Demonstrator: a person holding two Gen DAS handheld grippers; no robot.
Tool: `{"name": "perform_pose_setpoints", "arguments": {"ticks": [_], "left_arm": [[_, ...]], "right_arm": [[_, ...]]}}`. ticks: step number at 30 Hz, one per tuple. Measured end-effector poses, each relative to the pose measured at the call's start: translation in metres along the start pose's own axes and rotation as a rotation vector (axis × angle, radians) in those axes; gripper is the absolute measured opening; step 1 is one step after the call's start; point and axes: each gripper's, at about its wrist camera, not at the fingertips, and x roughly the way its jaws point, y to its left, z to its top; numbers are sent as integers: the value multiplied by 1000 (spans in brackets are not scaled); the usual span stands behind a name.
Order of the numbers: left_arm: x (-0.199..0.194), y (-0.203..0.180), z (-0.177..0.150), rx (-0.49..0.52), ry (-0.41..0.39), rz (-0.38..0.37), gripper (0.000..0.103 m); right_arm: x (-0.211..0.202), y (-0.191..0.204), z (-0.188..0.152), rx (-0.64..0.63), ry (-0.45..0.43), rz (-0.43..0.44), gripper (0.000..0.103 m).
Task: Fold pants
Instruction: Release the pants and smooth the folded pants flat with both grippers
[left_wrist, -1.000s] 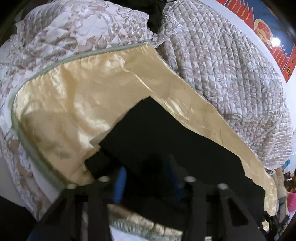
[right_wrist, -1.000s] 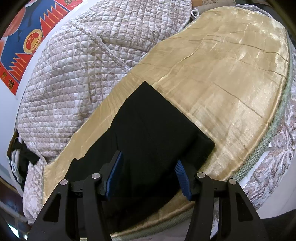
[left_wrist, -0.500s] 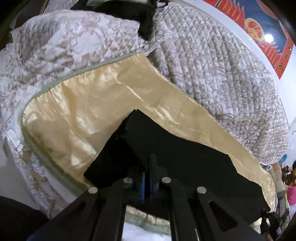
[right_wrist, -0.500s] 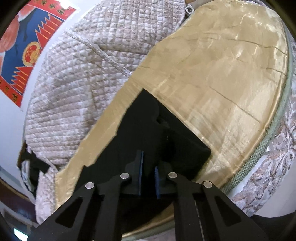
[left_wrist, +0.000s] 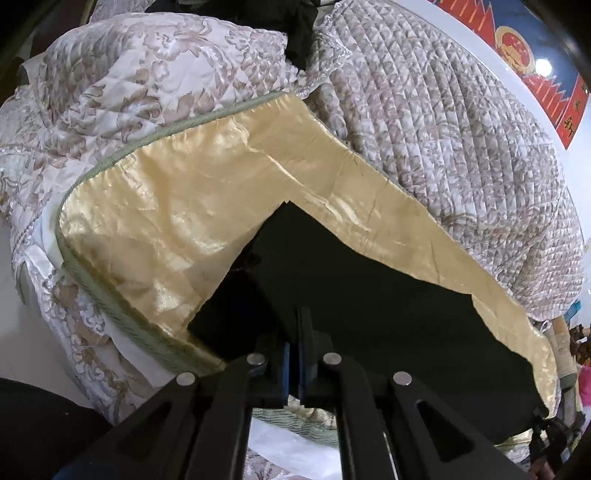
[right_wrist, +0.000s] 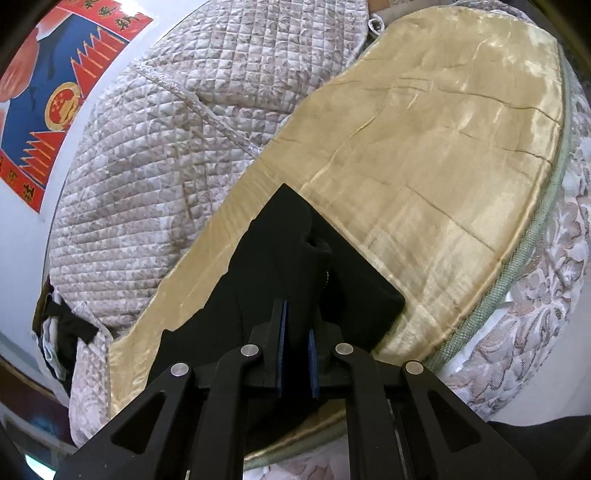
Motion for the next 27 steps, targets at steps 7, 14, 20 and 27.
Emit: {"name": "perform_pose_setpoints", "arguments": {"ticks": [7,14,20,27], "left_arm": [[12,3,-6,27,61,76,5],[-14,-4,11,45,-25,155,10],[2,-62,9,173,19,-32,32],[58,-116,-18,306,199,-120,32]], "right_arm": [[11,-6,-3,-7,62,-97,11],[-37,21,2,-151,-130,-266,19],[-5,59,-9,-392,-33,-136,24],[41,52,-37,-463,181,-186,24]]}}
